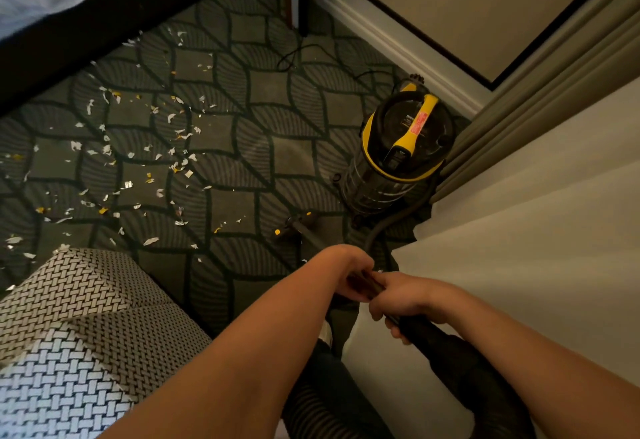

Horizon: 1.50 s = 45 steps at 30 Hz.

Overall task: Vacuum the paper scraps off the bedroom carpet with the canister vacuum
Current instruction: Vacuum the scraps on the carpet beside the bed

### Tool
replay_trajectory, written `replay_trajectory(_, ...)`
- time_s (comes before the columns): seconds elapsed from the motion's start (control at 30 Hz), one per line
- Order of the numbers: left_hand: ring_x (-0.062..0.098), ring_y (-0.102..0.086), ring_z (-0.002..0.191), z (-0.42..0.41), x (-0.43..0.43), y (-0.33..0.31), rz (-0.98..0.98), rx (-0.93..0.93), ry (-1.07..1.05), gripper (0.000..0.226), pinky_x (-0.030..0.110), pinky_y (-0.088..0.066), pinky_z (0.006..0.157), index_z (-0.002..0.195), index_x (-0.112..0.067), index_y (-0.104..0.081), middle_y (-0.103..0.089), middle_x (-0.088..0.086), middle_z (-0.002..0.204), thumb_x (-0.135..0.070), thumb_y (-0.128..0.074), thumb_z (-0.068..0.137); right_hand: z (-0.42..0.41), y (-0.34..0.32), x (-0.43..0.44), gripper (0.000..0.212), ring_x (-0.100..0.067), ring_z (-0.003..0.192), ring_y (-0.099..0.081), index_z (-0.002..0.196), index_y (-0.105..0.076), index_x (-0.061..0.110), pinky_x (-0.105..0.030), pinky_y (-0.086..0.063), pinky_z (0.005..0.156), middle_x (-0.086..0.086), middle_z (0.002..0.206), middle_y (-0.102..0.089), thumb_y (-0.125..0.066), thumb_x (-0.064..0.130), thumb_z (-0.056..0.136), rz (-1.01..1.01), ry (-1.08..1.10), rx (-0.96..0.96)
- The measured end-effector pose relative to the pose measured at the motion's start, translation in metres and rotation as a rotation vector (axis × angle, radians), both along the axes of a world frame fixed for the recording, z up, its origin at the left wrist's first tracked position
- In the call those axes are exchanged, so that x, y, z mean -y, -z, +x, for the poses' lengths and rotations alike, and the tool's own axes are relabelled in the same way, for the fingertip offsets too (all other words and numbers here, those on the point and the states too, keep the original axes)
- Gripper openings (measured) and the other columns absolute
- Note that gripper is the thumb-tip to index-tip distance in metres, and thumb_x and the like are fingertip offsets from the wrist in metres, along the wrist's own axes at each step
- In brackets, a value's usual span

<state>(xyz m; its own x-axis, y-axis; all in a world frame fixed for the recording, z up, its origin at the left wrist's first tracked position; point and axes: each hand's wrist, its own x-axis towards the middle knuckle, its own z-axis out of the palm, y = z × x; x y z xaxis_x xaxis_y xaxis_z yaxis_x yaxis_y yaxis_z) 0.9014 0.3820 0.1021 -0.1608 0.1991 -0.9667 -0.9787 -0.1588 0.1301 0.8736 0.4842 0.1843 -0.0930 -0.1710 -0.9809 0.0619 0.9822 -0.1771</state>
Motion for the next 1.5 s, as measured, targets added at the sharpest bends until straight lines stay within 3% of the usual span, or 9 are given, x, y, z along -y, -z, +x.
replay_trajectory(0.17, 0.021, -0.066, 0.074, -0.013, 0.029, -0.012, -0.073, -0.034, -0.001, 0.025, 0.034, -0.058, 0.067, 0.096, -0.002, -0.060, -0.066, 0.012, 0.082, -0.019, -0.041, 0.095, -0.007, -0.003, 0.028, 0.056, -0.017, 0.058, -0.060, 0.138, -0.037, 0.025, -0.032, -0.056, 0.056, -0.013, 0.089, -0.062, -0.055, 0.004, 0.089, -0.064, 0.004, -0.051)
replay_trajectory(0.37, 0.020, -0.056, 0.066, -0.023, 0.072, -0.017, -0.217, -0.133, -0.105, 0.037, 0.033, -0.049, 0.062, 0.076, -0.005, -0.053, -0.057, 0.010, 0.074, -0.024, -0.034, 0.102, -0.017, 0.002, 0.073, 0.048, -0.021, 0.056, -0.059, 0.131, -0.042, 0.025, -0.034, -0.054, 0.052, -0.018, 0.087, -0.062, -0.052, 0.002, 0.089, -0.172, 0.037, -0.105)
replay_trajectory(0.53, 0.021, -0.058, 0.069, -0.032, 0.117, -0.006, -0.352, -0.182, -0.206, 0.031, 0.037, -0.052, 0.080, 0.077, -0.007, -0.053, -0.058, 0.010, 0.074, -0.024, -0.042, 0.100, -0.027, 0.010, 0.116, 0.038, -0.021, 0.051, -0.057, 0.125, -0.047, 0.022, -0.032, -0.052, 0.048, -0.017, 0.080, -0.060, -0.050, 0.004, 0.092, -0.271, 0.031, -0.165)
replay_trajectory(0.7, 0.020, -0.054, 0.059, -0.051, 0.165, -0.009, -0.476, -0.203, -0.289, 0.016, 0.030, -0.045, 0.050, 0.086, -0.003, -0.052, -0.054, 0.011, 0.069, -0.015, -0.047, 0.096, -0.049, 0.021, 0.158, 0.039, -0.022, 0.043, -0.059, 0.120, -0.049, 0.026, -0.032, -0.052, 0.044, -0.019, 0.082, -0.064, -0.052, 0.003, 0.088, -0.361, 0.022, -0.222)
replay_trajectory(0.8, 0.021, -0.054, 0.058, -0.070, 0.193, -0.010, -0.513, -0.216, -0.376, 0.010, 0.030, -0.047, 0.046, 0.091, -0.004, -0.051, -0.053, 0.011, 0.070, -0.012, -0.050, 0.095, -0.074, 0.026, 0.189, 0.036, -0.027, 0.052, -0.064, 0.114, -0.055, 0.025, -0.036, -0.055, 0.048, -0.015, 0.084, -0.067, -0.054, 0.004, 0.085, -0.424, -0.010, -0.268)
replay_trajectory(0.9, 0.028, -0.059, 0.071, -0.099, 0.225, -0.010, -0.544, -0.236, -0.495, 0.023, 0.032, -0.051, 0.054, 0.112, 0.002, -0.053, -0.056, 0.016, 0.079, -0.008, -0.050, 0.092, -0.108, 0.028, 0.225, 0.030, -0.031, 0.065, -0.068, 0.107, -0.060, 0.018, -0.042, -0.060, 0.064, -0.010, 0.080, -0.068, -0.059, 0.006, 0.080, -0.443, -0.058, -0.315)
replay_trajectory(1.13, 0.037, -0.063, 0.104, -0.178, 0.304, -0.018, -0.640, -0.216, -0.659, 0.036, 0.043, -0.055, 0.087, 0.123, 0.006, -0.051, -0.062, 0.025, 0.116, -0.012, -0.052, 0.092, -0.195, 0.022, 0.310, 0.018, -0.025, 0.047, -0.064, 0.095, -0.059, 0.007, -0.030, -0.051, 0.046, -0.013, 0.065, -0.065, -0.061, 0.011, 0.077, -0.365, -0.140, -0.357)
replay_trajectory(1.33, 0.035, -0.063, 0.104, -0.224, 0.377, -0.019, -0.734, -0.233, -0.674, 0.037, 0.037, -0.053, 0.082, 0.122, 0.005, -0.051, -0.062, 0.022, 0.116, -0.017, -0.055, 0.092, -0.241, 0.016, 0.384, 0.007, -0.023, 0.046, -0.062, 0.084, -0.058, 0.009, -0.029, -0.049, 0.048, -0.010, 0.062, -0.062, -0.061, 0.007, 0.078, -0.399, -0.137, -0.351)
replay_trajectory(1.5, 0.035, -0.063, 0.105, -0.255, 0.450, -0.014, -0.776, -0.223, -0.636, 0.038, 0.040, -0.054, 0.088, 0.120, 0.003, -0.053, -0.063, 0.021, 0.117, -0.019, -0.058, 0.089, -0.275, 0.025, 0.458, 0.017, -0.022, 0.042, -0.059, 0.096, -0.056, 0.008, -0.028, -0.048, 0.045, -0.013, 0.064, -0.062, -0.060, 0.009, 0.079, -0.407, -0.099, -0.332)
